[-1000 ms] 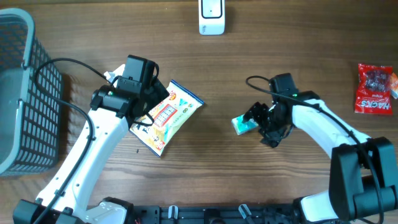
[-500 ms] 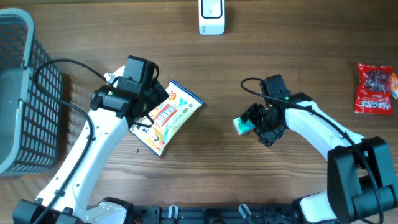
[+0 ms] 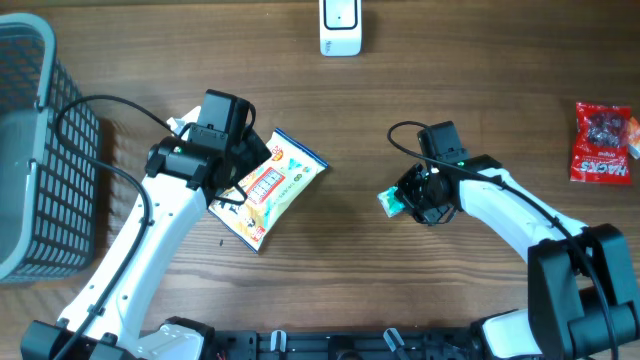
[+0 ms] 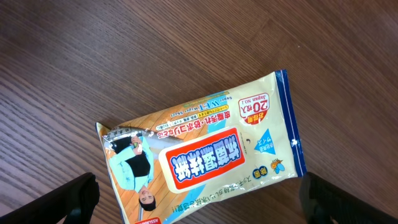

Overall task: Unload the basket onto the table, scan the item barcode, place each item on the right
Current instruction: 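Grasp the teal tissue pack with the right gripper, then lift the tissue pack with the right gripper up to the scanner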

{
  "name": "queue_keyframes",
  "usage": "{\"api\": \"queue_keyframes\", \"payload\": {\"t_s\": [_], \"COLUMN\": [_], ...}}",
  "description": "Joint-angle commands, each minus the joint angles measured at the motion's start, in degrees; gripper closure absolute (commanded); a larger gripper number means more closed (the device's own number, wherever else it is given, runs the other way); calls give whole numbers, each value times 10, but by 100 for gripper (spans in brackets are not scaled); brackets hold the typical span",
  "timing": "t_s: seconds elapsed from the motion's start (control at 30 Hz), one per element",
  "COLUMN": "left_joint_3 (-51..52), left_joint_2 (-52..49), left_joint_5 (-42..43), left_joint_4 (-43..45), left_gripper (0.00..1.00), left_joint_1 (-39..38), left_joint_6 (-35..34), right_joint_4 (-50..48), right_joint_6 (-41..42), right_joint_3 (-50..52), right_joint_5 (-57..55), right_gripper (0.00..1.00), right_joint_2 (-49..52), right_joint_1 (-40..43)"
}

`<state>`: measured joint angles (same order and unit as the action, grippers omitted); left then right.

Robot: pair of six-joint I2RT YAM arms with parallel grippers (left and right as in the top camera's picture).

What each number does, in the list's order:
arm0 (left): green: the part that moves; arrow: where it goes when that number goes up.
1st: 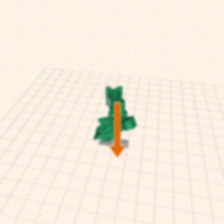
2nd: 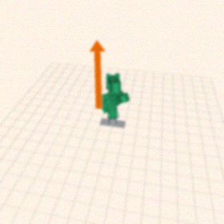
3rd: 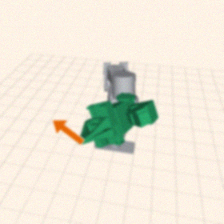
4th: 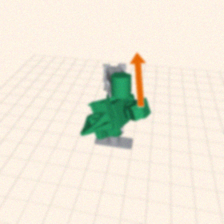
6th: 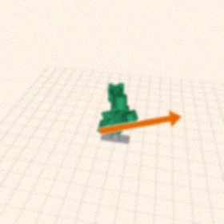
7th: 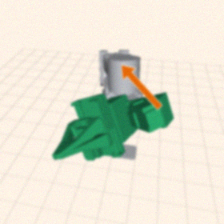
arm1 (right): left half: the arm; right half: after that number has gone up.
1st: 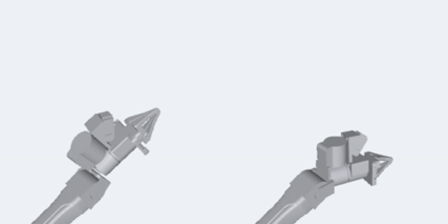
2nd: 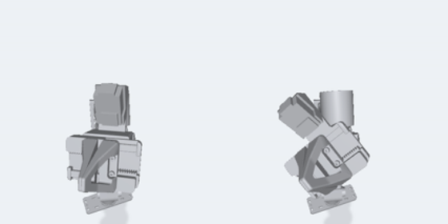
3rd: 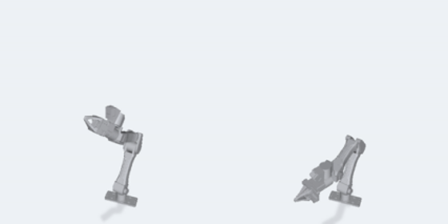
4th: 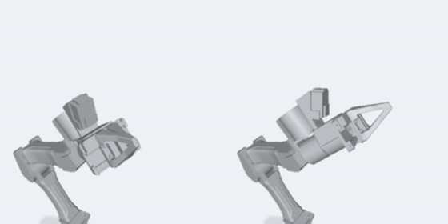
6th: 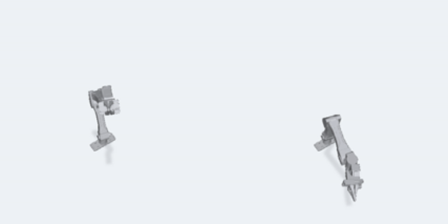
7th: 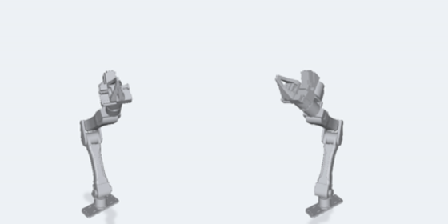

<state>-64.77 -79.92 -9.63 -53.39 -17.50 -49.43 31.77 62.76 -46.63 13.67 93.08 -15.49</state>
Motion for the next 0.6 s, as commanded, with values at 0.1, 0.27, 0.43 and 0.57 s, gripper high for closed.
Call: {"api": "queue_keyframes", "payload": {"t_s": [0.1,0.27,0.43,0.57], "left_joint_3": [-1,-1,-1,-1], "left_joint_2": [-3,-5,-5,-5], "left_joint_5": [-12,-14,-33,-36], "left_joint_4": [0,-1,-1,-3], "left_gripper": [0,0,0,0], "left_joint_1": [3,3,3,7], "left_joint_6": [-7,-7,-7,-7], "right_joint_4": [45,19,-83,-145], "right_joint_6": [-120,-329,-516,-555], "right_joint_3": [-35,-81,-84,-84], "right_joint_5": [-25,139,452,587], "right_gripper": [96,96,96,96], "right_joint_2": [11,11,12,12], "right_joint_1": [16,39,80,103]}}
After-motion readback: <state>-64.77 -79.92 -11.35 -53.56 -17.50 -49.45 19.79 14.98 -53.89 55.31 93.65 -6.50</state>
